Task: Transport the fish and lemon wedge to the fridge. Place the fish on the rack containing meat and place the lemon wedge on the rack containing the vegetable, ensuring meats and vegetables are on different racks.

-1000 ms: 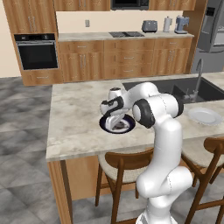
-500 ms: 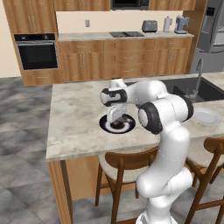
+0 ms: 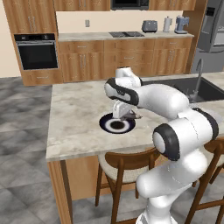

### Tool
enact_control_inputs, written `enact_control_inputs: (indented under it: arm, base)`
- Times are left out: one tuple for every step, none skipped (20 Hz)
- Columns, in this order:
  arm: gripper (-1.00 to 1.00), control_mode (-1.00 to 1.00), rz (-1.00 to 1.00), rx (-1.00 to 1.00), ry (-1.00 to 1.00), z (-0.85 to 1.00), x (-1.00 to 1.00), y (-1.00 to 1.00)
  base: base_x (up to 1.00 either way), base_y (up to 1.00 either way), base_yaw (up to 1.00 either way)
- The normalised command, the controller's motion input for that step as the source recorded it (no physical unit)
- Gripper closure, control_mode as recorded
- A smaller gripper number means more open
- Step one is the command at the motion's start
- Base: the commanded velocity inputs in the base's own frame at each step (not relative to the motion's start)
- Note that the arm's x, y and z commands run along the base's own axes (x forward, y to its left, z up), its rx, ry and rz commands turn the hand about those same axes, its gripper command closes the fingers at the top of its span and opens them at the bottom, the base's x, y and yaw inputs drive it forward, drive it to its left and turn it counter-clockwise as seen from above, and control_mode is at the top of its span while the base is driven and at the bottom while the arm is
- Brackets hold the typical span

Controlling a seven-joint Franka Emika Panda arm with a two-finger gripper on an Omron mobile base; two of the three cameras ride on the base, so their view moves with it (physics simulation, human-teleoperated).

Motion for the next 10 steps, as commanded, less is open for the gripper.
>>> enact_control_inputs:
  arm:
    - [1.00, -1.00, 0.02, 0.01, -0.01, 0.75, -1.00, 0.00]
    - [1.00, -1.00, 0.02, 0.03, 0.00, 0.83, -1.00, 0.00]
    - [1.00, -1.00, 0.01, 0.01, 0.00, 0.81, -1.00, 0.00]
    - [1.00, -1.00, 0.00, 0.01, 0.00, 0.82, -1.00, 0.00]
    - [1.00, -1.00, 0.01, 0.00, 0.00, 0.76, -1.00, -0.04]
    - [1.00, -1.00, 0.01, 0.00, -0.01, 0.65, -1.00, -0.15]
    - [1.00, -1.00, 0.03, 0.00, -0.15, 0.56, -1.00, -0.24]
    - [1.00, -1.00, 0.04, 0.00, -0.20, 0.51, -1.00, -0.30]
    - [1.00, -1.00, 0.04, 0.00, -0.19, 0.49, -1.00, -0.33]
    - [1.00, -1.00, 0.05, 0.00, -0.17, 0.52, -1.00, -0.31]
  base:
    - [0.00, 0.00, 0.00]
    - [0.00, 0.00, 0.00]
    - [0.00, 0.00, 0.00]
    - [0.00, 0.00, 0.00]
    - [0.00, 0.00, 0.00]
    - [0.00, 0.00, 0.00]
    - [0.00, 0.00, 0.00]
    - [0.00, 0.00, 0.00]
    - [0.00, 0.00, 0.00]
    - [0.00, 0.00, 0.00]
